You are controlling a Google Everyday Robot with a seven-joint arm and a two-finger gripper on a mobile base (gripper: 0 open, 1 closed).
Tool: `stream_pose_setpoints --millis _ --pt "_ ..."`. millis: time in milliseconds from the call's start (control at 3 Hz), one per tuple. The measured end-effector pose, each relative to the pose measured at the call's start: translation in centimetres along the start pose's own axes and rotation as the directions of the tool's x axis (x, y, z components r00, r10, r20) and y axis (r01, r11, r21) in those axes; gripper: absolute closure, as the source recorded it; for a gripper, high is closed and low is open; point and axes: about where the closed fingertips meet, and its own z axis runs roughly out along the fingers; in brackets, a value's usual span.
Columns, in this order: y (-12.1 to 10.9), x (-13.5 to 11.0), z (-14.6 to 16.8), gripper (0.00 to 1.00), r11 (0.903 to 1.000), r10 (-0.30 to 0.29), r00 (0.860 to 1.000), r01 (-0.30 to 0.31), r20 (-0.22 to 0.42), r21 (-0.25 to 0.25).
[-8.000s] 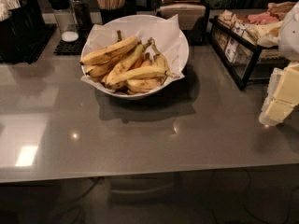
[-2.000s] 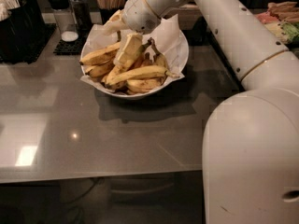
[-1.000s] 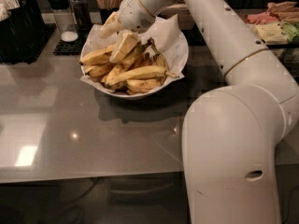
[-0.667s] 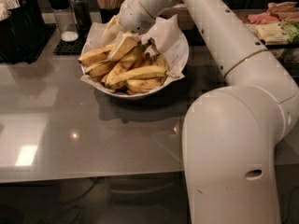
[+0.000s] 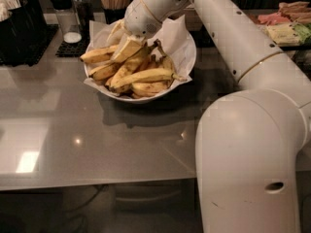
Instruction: Pick banana from white bowl
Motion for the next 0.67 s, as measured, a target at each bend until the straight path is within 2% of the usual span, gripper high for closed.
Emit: stream_pose_setpoints --millis 333,667 --pt "0.1 -0.3 -2.1 1.00 0.9969 -0.002 1.000 0.004 -0.026 0.079" --pt "0.8 -2.0 -5.9 1.00 0.9713 -0.074 0.997 0.080 -0.038 0.224"
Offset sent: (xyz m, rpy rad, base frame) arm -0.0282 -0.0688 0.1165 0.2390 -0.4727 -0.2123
